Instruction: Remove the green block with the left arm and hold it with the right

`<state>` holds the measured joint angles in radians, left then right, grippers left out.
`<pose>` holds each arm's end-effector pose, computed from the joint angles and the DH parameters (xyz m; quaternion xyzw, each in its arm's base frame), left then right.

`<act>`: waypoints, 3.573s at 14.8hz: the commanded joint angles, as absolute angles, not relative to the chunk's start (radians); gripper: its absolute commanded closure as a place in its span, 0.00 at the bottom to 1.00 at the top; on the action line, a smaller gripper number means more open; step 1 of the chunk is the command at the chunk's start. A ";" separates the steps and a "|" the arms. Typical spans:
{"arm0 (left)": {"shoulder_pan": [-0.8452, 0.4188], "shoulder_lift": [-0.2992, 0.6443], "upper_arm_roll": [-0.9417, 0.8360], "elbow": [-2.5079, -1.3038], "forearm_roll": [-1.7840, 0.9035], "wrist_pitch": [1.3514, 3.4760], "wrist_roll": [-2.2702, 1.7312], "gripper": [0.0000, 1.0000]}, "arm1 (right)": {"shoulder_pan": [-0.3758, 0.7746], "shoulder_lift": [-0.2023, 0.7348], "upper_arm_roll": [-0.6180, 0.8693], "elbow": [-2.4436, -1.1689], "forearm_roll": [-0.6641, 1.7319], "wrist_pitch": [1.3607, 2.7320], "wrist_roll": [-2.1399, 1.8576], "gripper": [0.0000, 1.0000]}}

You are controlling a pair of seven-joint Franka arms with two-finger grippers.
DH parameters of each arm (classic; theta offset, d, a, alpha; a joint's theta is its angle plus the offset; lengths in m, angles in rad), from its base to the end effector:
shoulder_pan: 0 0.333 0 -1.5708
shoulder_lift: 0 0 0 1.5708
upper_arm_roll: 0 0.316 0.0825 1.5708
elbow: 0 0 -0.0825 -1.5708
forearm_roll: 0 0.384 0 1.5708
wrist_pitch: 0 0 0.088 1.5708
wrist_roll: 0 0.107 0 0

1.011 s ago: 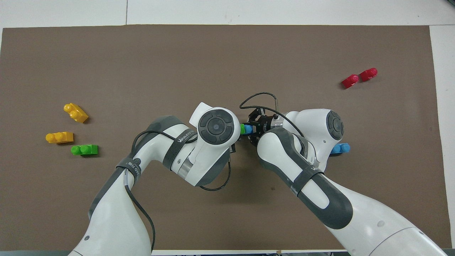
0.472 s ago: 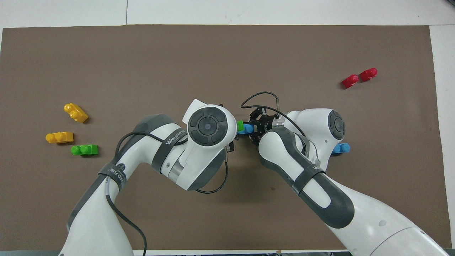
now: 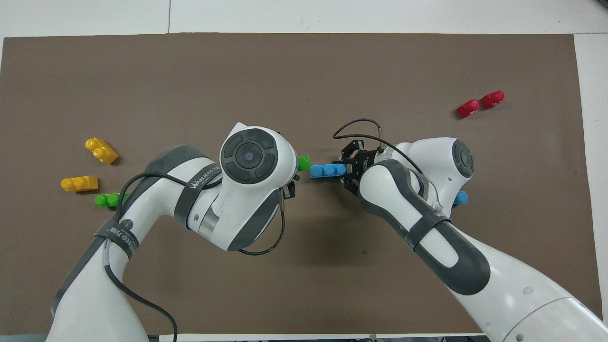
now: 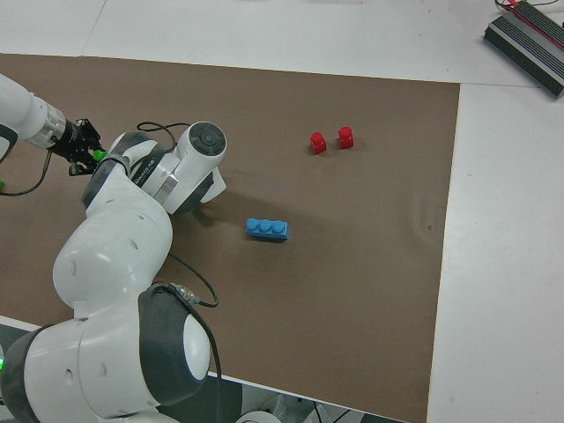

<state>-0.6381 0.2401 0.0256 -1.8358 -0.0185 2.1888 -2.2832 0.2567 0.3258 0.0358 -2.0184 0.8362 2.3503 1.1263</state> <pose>0.5152 -0.3639 0.4103 0.6666 0.7433 0.0022 0.0566 0.5752 0.1835 0.2939 -0.7183 0.6302 0.1909 0.2248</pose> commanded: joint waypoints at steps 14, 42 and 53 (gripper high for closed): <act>-0.169 0.149 0.014 -2.154 -0.026 2.345 -1.312 1.00 | -0.175 0.356 0.044 -1.905 0.635 2.129 0.936 1.00; -0.049 0.245 0.018 -2.149 -0.026 2.425 -0.777 0.97 | -0.150 0.212 0.046 -1.904 0.529 1.996 0.937 0.00; -0.041 0.164 0.018 -2.008 -0.025 2.191 -0.758 0.00 | -0.130 -0.010 0.054 -1.709 0.224 1.704 0.645 0.00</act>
<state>-0.0564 0.1938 0.0249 -2.0679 -0.0235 2.2901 -0.7837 -0.1236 0.0440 0.0513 -1.7141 0.2918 1.7441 0.7448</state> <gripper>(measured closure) 0.000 0.000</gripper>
